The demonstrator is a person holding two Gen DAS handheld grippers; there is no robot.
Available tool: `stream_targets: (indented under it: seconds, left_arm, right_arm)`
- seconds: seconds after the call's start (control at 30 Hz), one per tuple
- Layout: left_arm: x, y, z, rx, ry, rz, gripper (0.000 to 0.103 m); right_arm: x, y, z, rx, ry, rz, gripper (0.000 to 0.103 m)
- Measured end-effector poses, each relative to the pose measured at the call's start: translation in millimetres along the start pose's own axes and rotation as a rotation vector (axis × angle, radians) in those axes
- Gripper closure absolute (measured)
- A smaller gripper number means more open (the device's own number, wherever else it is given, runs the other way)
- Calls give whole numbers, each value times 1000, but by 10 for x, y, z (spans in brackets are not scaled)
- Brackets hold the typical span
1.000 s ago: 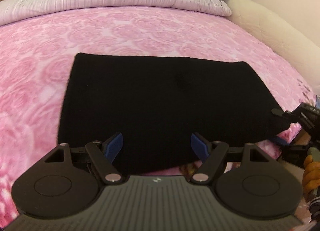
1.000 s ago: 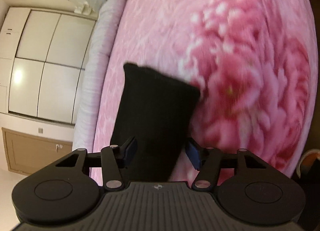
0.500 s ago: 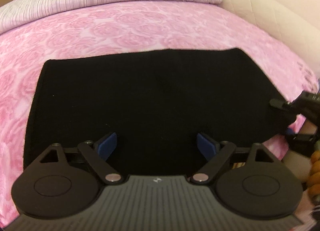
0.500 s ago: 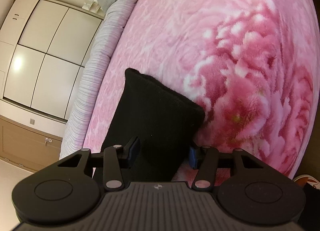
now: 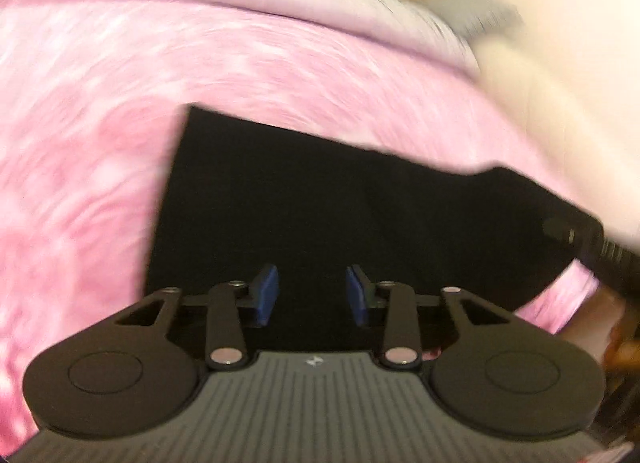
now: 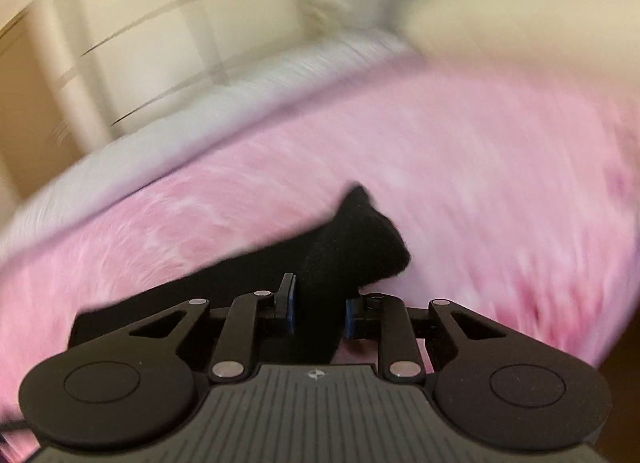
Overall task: Fold clothes
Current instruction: 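Close both grippers on the black rectangle's edge, then lift the held edge with both grippers and fold it over the rest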
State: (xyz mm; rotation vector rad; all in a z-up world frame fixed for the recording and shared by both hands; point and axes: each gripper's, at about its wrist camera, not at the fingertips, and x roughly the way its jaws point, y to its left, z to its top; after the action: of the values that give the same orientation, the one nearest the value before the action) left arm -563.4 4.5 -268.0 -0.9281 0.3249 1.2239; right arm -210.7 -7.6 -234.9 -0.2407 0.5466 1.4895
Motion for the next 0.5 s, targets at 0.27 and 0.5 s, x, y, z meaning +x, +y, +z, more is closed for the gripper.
stream_targets:
  seconds: [0.27,0.5]
  left_arm:
    - [-440,838,116,-303,-73,-115,70]
    - [-412,1008,49,-446,-46,-225,61]
  right_arm:
    - [-96,1565,-669,-671,-68,169,79]
    - [3,1929,-1156,-850,85,271,48]
